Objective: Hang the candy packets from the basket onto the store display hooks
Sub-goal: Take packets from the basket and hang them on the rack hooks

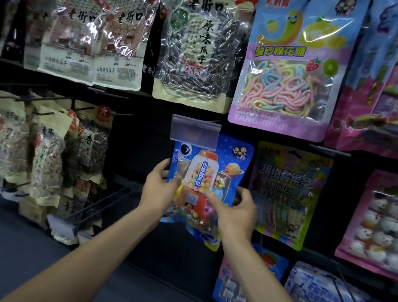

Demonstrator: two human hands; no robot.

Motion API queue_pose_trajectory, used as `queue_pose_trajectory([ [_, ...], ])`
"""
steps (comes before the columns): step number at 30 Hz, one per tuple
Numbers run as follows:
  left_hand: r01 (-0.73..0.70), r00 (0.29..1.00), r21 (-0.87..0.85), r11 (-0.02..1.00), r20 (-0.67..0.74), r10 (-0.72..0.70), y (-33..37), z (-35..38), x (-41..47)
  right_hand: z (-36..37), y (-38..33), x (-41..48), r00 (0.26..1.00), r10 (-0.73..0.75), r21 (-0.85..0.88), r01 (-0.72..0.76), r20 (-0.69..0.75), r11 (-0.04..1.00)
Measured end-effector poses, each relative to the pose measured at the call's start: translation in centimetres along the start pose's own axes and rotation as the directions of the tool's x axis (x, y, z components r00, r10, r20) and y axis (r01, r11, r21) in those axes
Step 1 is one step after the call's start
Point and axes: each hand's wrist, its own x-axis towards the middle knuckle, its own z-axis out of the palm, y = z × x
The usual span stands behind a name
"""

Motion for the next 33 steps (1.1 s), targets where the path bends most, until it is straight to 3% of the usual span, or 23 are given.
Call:
queue_pose_trajectory([
  [11,-0.078,0.997,0.105,0.991,0.012,0.077,-0.5,-0.8,-0.7,-0.8,0.2,-0.6,0.998,-0.053,-0.008,0.053,0.02,0.999],
  [24,-0.063,0.998,0.336,0.94,0.022,0.059,-1.7,-3.1,-2.6,-2.9,0.5,-1.8,0.997,-0.04,-0.046,0.043,0.064,0.998],
  [27,-0.083,0.997,0.492,0.866,0.033,0.076,-1.9,-4.2,-3.8,-4.3,0.6,-2.9,0.995,-0.048,-0.102,0.057,0.092,0.993],
  [33,-0.249,0.968,0.716,0.653,0.203,0.147,-0.9,-4.8,-9.4,-8.8,0.1,-6.2,0.972,-0.109,-0.3,0.17,0.21,0.939],
])
